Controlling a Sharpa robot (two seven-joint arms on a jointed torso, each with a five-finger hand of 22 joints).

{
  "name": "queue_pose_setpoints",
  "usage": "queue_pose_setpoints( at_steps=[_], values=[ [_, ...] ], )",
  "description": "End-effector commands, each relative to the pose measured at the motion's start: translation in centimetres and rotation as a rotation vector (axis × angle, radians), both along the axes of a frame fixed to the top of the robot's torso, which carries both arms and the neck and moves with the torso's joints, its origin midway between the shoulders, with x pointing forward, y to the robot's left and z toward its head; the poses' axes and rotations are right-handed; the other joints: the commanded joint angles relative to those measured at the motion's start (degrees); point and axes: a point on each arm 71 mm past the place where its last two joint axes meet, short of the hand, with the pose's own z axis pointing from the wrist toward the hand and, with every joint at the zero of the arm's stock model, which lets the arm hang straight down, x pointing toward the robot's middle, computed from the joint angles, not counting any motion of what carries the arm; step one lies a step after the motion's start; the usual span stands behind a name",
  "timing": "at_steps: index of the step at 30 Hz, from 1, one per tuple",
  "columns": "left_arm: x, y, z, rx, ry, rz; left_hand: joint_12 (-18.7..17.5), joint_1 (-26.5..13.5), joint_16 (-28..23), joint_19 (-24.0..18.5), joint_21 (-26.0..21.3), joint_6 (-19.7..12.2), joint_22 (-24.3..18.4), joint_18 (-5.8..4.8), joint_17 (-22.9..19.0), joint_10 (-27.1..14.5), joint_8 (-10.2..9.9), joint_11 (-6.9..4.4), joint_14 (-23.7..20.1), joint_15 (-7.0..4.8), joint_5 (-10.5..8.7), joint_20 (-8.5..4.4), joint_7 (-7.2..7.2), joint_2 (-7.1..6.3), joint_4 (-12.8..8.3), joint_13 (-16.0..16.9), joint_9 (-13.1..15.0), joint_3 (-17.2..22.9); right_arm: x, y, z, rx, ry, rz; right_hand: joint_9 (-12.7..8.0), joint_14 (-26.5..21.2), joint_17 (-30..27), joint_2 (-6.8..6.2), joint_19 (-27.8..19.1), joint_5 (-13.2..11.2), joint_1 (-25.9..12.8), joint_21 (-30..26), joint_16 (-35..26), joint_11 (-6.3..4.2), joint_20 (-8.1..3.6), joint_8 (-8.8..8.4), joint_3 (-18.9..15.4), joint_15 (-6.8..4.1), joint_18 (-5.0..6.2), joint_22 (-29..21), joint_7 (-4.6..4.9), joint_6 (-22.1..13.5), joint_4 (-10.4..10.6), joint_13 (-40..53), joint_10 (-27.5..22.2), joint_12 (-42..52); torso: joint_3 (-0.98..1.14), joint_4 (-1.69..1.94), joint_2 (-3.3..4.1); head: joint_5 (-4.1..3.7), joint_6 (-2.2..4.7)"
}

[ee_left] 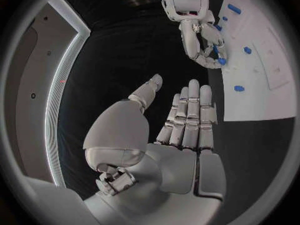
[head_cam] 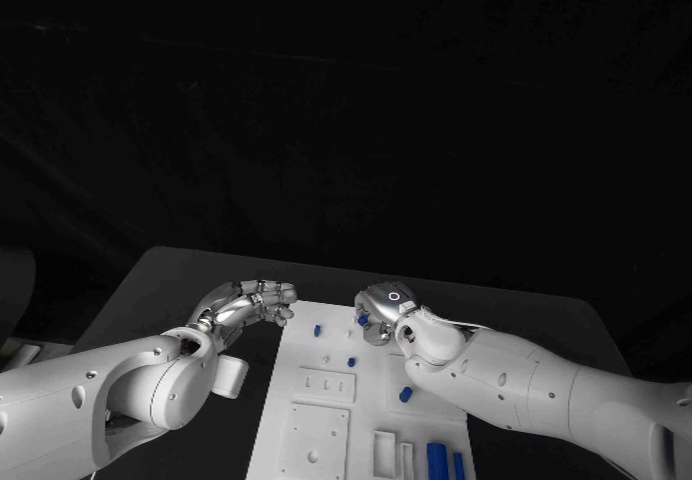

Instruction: Assemble the parts on the task board

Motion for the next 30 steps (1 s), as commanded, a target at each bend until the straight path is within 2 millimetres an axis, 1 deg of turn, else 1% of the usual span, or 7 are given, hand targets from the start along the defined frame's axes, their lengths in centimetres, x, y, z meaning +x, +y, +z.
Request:
queue_pose_setpoints(
  at_steps=[1, 11, 12, 15, 19, 24, 30],
  values=[
    [0.0, -0.2, 0.2, 0.000, -0.013, -0.006, -0.37, 0.17, -0.20, -0.29, -0.35, 0.21, -0.10, 1.09, 0.07, 0.05, -0.23, 0.33, 0.06, 0.34, 0.31, -0.06, 0.16, -0.63, -0.02, -0.08, -0.07, -0.19, 0.0, 0.2, 0.3, -0.017, -0.057, -0.011, 1.29, -0.73, -0.06, -0.75, 0.00, 0.22, 0.04, 0.39, 0.26, 0.49, -0.45, 1.05, 0.46, -0.79, 5.39, 1.03, 0.27, 0.94, 0.18, 0.12, 2.36, 0.02, -0.02, -0.01, 0.08, 0.03, 0.11],
    [0.1, -0.5, 0.3, -0.001, -0.014, -0.011, -0.42, 0.19, -0.25, -0.29, -0.35, 0.22, -0.10, 1.09, 0.12, 0.07, -0.25, 0.33, 0.07, 0.35, 0.32, -0.05, 0.17, -0.64, -0.01, -0.08, -0.10, -0.19, 0.2, 1.1, 0.3, -0.026, -0.062, -0.009, 1.32, -0.76, -0.14, -1.02, -0.02, 0.22, 0.13, 0.45, 0.30, 0.46, -0.50, 1.02, 0.76, -0.82, 5.38, 1.00, 0.23, 1.02, 0.39, 0.21, 2.46, -0.08, -0.10, 0.09, 0.17, 0.10, 0.08],
    [0.1, -0.5, 0.3, -0.001, -0.014, -0.011, -0.43, 0.19, -0.26, -0.29, -0.35, 0.22, -0.10, 1.09, 0.12, 0.07, -0.26, 0.33, 0.08, 0.35, 0.32, -0.05, 0.17, -0.64, -0.01, -0.08, -0.10, -0.19, 0.2, 1.2, 0.3, -0.028, -0.062, -0.008, 1.32, -0.76, -0.15, -1.04, -0.02, 0.22, 0.13, 0.45, 0.31, 0.45, -0.50, 1.02, 0.78, -0.82, 5.38, 0.99, 0.23, 1.03, 0.41, 0.22, 2.47, -0.09, -0.15, 0.12, 0.18, 0.10, 0.09],
    [0.1, -0.5, 0.3, -0.001, -0.015, -0.011, -0.45, 0.20, -0.28, -0.29, -0.35, 0.23, -0.10, 1.09, 0.14, 0.08, -0.26, 0.33, 0.09, 0.35, 0.33, -0.05, 0.17, -0.65, -0.01, -0.08, -0.11, -0.19, 0.2, 1.3, 0.2, -0.031, -0.059, -0.008, 1.33, -0.76, -0.17, -1.08, -0.02, 0.22, 0.15, 0.46, 0.31, 0.45, -0.51, 1.01, 0.84, -0.82, 5.39, 0.99, 0.23, 1.04, 0.46, 0.24, 2.49, -0.11, -0.14, -0.02, 0.17, 0.25, 0.07],
    [0.1, -0.7, 0.3, -0.002, -0.016, -0.015, -0.47, 0.21, -0.30, -0.29, -0.35, 0.23, -0.10, 1.09, 0.16, 0.09, -0.27, 0.33, 0.09, 0.35, 0.33, -0.04, 0.17, -0.65, -0.01, -0.07, -0.12, -0.19, 0.3, 1.6, 0.2, -0.037, -0.057, -0.008, 1.33, -0.77, -0.19, -1.13, -0.03, 0.22, 0.15, 0.47, 0.32, 0.45, -0.52, 1.00, 0.89, -0.82, 5.39, 0.98, 0.23, 1.04, 0.51, 0.25, 2.51, -0.13, -0.19, -0.02, 0.22, 0.45, 0.14],
    [0.1, -0.8, 0.4, -0.003, -0.017, -0.018, -0.49, 0.21, -0.33, -0.29, -0.35, 0.24, -0.11, 1.09, 0.18, 0.10, -0.28, 0.34, 0.10, 0.35, 0.33, -0.04, 0.18, -0.65, 0.00, -0.07, -0.13, -0.19, 0.5, 1.5, 0.1, -0.042, -0.058, -0.012, 1.33, -0.77, -0.20, -1.15, -0.03, 0.22, 0.16, 0.48, 0.33, 0.45, -0.52, 0.99, 0.92, -0.82, 5.39, 0.97, 0.23, 1.05, 0.54, 0.26, 2.52, -0.15, -0.13, -0.03, 0.24, 0.47, 0.13],
    [0.2, -0.9, 0.4, -0.003, -0.018, -0.021, -0.52, 0.21, -0.36, -0.29, -0.35, 0.24, -0.11, 1.09, 0.20, 0.11, -0.29, 0.34, 0.11, 0.35, 0.33, -0.04, 0.19, -0.66, 0.00, -0.07, -0.14, -0.19, 0.7, 1.4, 0.0, -0.051, -0.054, -0.020, 1.33, -0.77, -0.21, -1.17, -0.04, 0.22, 0.18, 0.49, 0.33, 0.45, -0.52, 0.98, 0.97, -0.83, 5.39, 0.97, 0.23, 1.05, 0.57, 0.28, 2.53, -0.17, -0.15, -0.12, 0.23, 0.63, 0.17]
  ],
)
